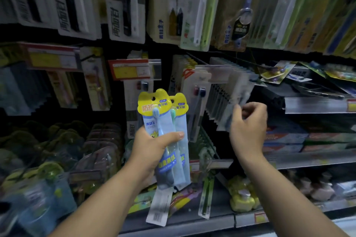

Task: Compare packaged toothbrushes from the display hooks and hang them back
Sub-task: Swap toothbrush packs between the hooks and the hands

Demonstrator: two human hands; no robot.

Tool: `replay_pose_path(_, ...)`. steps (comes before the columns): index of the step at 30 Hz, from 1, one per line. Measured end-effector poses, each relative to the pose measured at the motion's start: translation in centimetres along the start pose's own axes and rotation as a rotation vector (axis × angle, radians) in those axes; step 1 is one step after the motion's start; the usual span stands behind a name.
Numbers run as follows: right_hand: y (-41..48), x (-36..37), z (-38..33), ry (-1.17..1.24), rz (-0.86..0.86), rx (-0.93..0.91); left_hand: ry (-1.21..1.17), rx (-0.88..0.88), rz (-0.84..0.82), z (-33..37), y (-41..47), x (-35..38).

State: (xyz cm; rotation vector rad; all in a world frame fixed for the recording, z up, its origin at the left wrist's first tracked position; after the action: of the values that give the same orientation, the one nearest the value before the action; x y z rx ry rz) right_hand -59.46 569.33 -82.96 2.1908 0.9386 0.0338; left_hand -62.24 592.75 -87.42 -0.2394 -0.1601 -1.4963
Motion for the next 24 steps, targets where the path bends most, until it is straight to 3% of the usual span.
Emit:
replay_pose_path(2, -2.3, 2.3, -2.3, 0.086, -0.269, -0.087, -0.045, 0.001, 0.019, 0.6, 0.0, -1.1)
replay_pose_path(5, -6.6, 6.3, -5.4, 0.247, -0.754, -0.023, -0.103, -0.003, 0.066, 1.4, -0.5, -3.3)
replay_pose_path(10, -11.0, 9.8, -10.5, 0.476, -1.083, 0.142, -0.235, -0.035, 0.184, 2.6, -2.6, -8.7)
replay_pose_path(14, -14.2, 12.3, -13.5, 0.604, -1.170, 0.199, -0.269, -0.016, 0.283, 3.9, -4.7, -13.3)
replay_pose_path(20, -17.2, 15.6, -18.2, 0.559, -1.001, 0.113, -0.362, -0.007, 0.551, 4.1, -8.3, -20.3)
replay_pose_path(24, -20.2, 17.5, -21.9, 0.582, -1.004, 0.066, -0.512, -0.023, 0.605, 4.8, -11.8, -24.9)
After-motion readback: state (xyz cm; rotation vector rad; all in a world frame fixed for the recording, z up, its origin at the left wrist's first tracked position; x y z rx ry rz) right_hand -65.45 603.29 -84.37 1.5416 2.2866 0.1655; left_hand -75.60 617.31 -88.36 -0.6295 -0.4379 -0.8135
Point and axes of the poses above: each hand's wrist, its own y-axis towards the middle knuckle, its own x-axis out of the palm, z = x × y, the point moved 4 cm from there along y, towards the middle knuckle, and after that the axes turned 7 degrees about -x, right-handed, at the moved point
